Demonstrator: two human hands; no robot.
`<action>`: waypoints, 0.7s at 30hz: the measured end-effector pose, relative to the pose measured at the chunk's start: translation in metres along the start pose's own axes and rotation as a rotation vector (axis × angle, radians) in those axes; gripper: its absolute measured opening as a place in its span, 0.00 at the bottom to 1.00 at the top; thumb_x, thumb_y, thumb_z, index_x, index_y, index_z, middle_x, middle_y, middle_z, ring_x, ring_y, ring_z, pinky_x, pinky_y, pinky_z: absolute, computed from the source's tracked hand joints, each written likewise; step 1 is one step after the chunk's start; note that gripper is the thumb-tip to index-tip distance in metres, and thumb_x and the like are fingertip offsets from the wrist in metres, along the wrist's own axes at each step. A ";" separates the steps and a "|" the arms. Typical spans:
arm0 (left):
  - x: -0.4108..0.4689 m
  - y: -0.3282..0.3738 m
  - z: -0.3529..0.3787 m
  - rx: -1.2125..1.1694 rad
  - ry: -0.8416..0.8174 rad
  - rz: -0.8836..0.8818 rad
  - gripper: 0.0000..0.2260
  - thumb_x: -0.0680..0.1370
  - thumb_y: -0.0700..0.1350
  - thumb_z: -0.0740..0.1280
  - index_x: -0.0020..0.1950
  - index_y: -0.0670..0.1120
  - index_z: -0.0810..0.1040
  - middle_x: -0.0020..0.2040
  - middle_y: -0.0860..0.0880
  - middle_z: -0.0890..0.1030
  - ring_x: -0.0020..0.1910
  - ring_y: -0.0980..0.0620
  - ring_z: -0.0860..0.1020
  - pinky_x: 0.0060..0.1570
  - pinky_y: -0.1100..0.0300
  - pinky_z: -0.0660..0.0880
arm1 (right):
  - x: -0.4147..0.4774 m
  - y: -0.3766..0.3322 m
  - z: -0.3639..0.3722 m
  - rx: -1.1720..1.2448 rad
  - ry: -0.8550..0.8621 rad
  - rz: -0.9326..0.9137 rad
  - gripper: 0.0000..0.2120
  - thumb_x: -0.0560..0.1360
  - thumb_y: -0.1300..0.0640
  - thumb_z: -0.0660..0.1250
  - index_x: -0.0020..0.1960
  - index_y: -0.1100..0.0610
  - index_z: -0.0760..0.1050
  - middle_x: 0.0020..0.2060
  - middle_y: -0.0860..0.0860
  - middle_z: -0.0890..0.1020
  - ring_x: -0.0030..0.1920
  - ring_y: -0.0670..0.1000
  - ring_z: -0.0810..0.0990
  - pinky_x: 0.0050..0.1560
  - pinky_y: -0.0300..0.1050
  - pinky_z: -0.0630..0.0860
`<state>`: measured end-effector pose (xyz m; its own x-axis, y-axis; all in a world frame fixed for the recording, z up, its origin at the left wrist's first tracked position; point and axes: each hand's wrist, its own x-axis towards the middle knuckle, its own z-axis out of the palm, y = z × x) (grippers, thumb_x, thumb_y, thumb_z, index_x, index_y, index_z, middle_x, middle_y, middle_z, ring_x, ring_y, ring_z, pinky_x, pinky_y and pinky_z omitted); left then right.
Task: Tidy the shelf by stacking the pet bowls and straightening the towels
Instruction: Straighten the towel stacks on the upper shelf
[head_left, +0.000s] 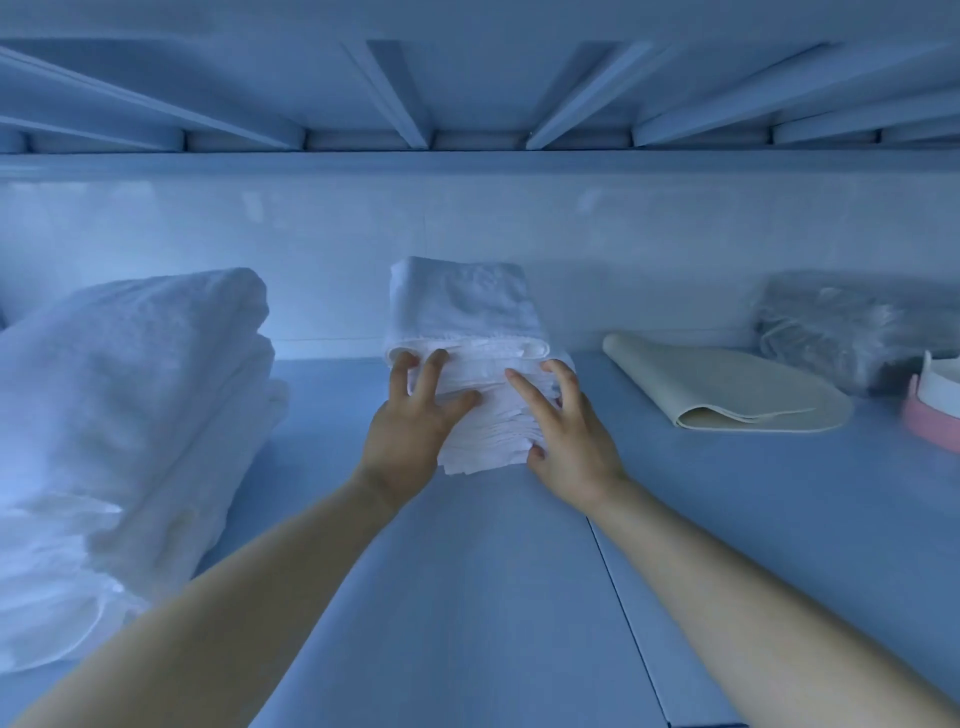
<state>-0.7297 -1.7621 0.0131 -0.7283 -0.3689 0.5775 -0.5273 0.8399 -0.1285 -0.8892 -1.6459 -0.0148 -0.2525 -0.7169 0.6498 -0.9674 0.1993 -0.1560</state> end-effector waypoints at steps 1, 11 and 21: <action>-0.010 0.001 -0.007 -0.001 0.009 -0.009 0.32 0.63 0.29 0.62 0.63 0.54 0.73 0.71 0.40 0.62 0.67 0.31 0.58 0.26 0.58 0.67 | -0.006 -0.004 -0.004 -0.001 0.002 -0.019 0.41 0.68 0.63 0.68 0.73 0.42 0.53 0.71 0.51 0.53 0.59 0.55 0.70 0.43 0.46 0.77; -0.114 0.014 -0.074 0.039 0.107 -0.072 0.35 0.58 0.31 0.66 0.62 0.55 0.73 0.67 0.47 0.60 0.65 0.37 0.61 0.22 0.57 0.73 | -0.059 -0.041 -0.059 0.169 0.112 -0.274 0.50 0.56 0.47 0.79 0.72 0.45 0.58 0.69 0.52 0.54 0.66 0.56 0.59 0.60 0.59 0.70; -0.157 0.038 -0.097 -0.025 -0.028 -0.394 0.49 0.67 0.46 0.73 0.73 0.64 0.40 0.75 0.46 0.37 0.72 0.38 0.54 0.55 0.51 0.73 | -0.062 -0.065 -0.058 0.481 -0.047 -0.113 0.60 0.56 0.47 0.80 0.71 0.32 0.40 0.72 0.43 0.35 0.74 0.56 0.53 0.65 0.51 0.66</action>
<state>-0.5925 -1.6338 -0.0038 -0.4839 -0.6756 0.5563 -0.7584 0.6409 0.1187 -0.8098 -1.5750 -0.0017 -0.1350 -0.7477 0.6501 -0.8847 -0.2045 -0.4189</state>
